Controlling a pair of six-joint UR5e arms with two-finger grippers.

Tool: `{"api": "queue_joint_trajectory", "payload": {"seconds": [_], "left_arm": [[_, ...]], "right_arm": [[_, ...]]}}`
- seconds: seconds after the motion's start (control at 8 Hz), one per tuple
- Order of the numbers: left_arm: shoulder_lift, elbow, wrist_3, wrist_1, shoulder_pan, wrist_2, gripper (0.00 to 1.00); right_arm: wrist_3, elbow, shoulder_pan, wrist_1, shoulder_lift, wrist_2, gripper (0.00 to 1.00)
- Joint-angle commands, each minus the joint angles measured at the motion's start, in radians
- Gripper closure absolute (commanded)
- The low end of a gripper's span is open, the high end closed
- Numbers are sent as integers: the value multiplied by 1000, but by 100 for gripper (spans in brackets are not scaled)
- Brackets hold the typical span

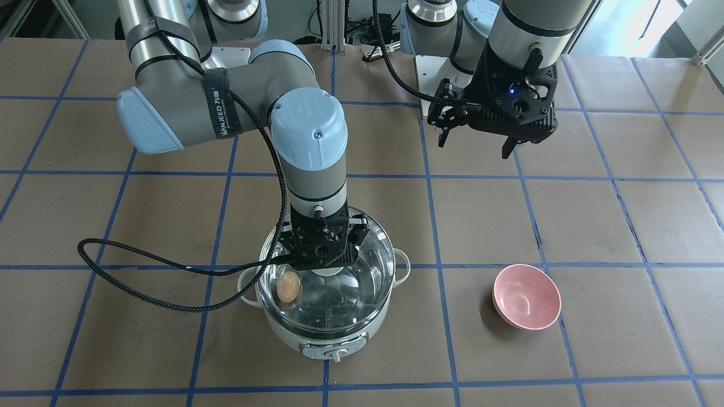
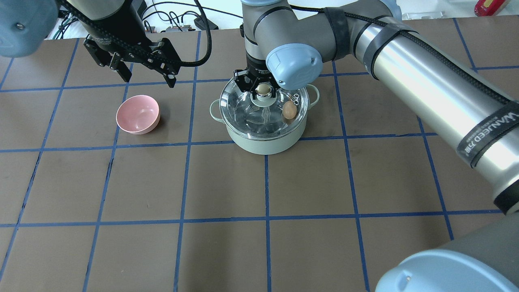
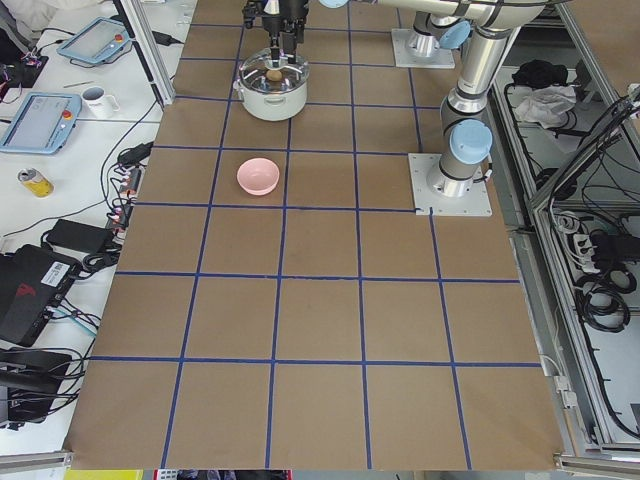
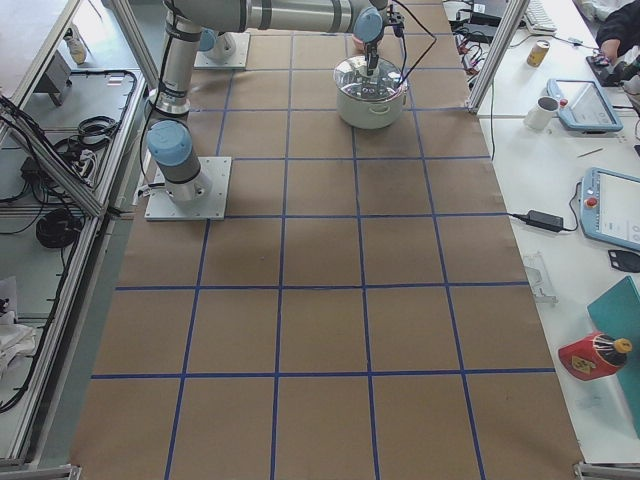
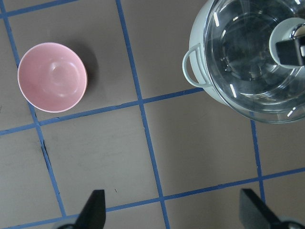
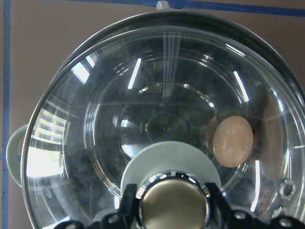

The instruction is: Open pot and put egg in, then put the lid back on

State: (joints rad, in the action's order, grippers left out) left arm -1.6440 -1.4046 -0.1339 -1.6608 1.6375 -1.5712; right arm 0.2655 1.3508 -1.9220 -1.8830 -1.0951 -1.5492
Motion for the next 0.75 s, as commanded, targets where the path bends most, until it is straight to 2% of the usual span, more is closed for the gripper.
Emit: {"api": "queue_joint_trajectory", "payload": {"seconds": [0.0,0.25,0.62], "left_arm": [[7,-1,-6,55,8,-16,0],[68,-10,-3,55,40,-18,0],[76,-40,3,64,48,-16,0]], "right_arm": [[0,-1,0,-1,3,3,100],[-5,-1,0,-10,3,0,100],[-46,-1,1,-11,4,1,100]]}}
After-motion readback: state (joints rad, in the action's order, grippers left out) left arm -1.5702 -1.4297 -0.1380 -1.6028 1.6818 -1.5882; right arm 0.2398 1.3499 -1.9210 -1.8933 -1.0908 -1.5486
